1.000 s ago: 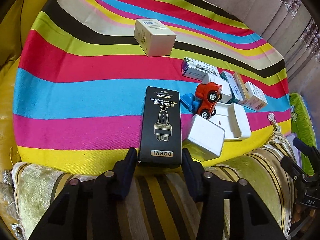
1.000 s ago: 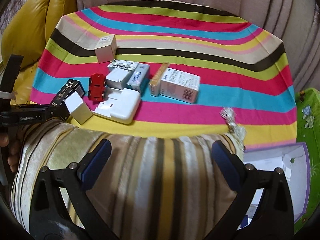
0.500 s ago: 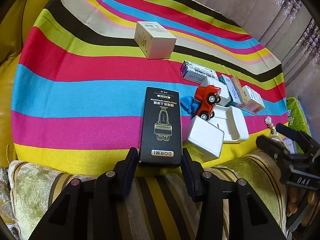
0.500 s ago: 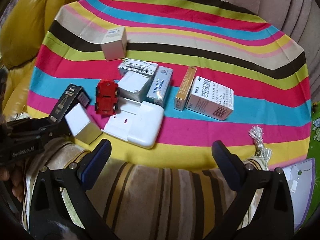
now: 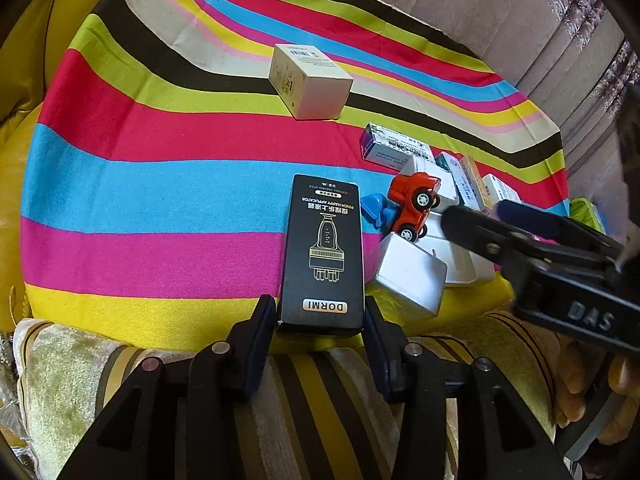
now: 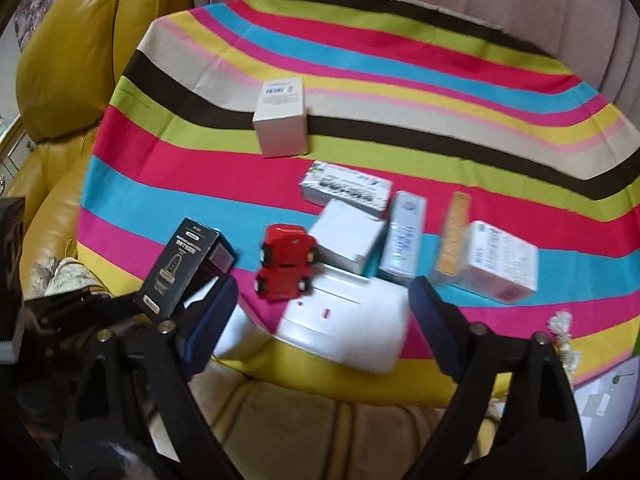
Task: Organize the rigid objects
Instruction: 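Grasp the black DORMI box with the left gripper while the right grasps the red toy car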
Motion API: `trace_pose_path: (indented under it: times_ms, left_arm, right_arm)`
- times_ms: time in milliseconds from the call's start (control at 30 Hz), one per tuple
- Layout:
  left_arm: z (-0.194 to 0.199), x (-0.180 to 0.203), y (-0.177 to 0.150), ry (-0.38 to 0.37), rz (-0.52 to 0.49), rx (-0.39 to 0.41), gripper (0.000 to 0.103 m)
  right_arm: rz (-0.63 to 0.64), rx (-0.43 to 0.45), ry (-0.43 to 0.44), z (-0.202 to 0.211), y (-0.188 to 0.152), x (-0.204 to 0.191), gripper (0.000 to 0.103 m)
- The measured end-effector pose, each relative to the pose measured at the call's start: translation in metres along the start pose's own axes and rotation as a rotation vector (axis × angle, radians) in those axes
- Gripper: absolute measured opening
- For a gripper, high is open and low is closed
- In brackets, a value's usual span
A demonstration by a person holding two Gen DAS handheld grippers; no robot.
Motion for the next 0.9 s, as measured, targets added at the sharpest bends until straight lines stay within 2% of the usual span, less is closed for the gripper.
trace_pose_path:
  times_ms: [167,333,567,633,733,800,900]
  left_arm:
    - [0.000,0.000,0.000,-0.005,0.002,0.002,0.044]
    - [0.001,-0.001,0.000,-0.009,0.005,0.003,0.044]
    - [0.000,-0.001,0.000,-0.011,0.006,0.004,0.044]
    - [0.000,-0.001,0.000,-0.011,0.006,0.004,0.044]
    - [0.000,0.000,0.000,-0.012,0.006,0.005,0.044]
    - [0.000,-0.001,0.000,-0.012,0.006,0.005,0.044]
    - [0.000,-0.001,0.000,-0.013,0.008,0.006,0.044]
  right_arm:
    - [-0.024,-0.036,0.012,-0.014,0.004,-0.002,0.086]
    - [-0.032,-0.070,-0.020,-0.025,0.007,-0.007,0.077]
    - [-0.032,-0.101,-0.046,-0.038,0.010,-0.015,0.074]
    - [-0.035,-0.109,-0.041,-0.041,0.010,-0.015,0.058]
    - [-0.074,-0.137,-0.006,-0.048,0.007,-0.010,0.045]
    - [-0.090,-0.143,0.006,-0.050,0.005,-0.008,0.041]
    - [-0.108,-0.123,0.034,-0.046,0.005,-0.006,0.040]
Point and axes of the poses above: each gripper's, at about its wrist camera, not at the fingertips, and z roughly against the way its jaws point, x to its right, y to its top, the point moved 2 cm from there along -z, roughly the way its jaws point, and after that the axes turned 7 degrees about x, right-handed, at the moved point
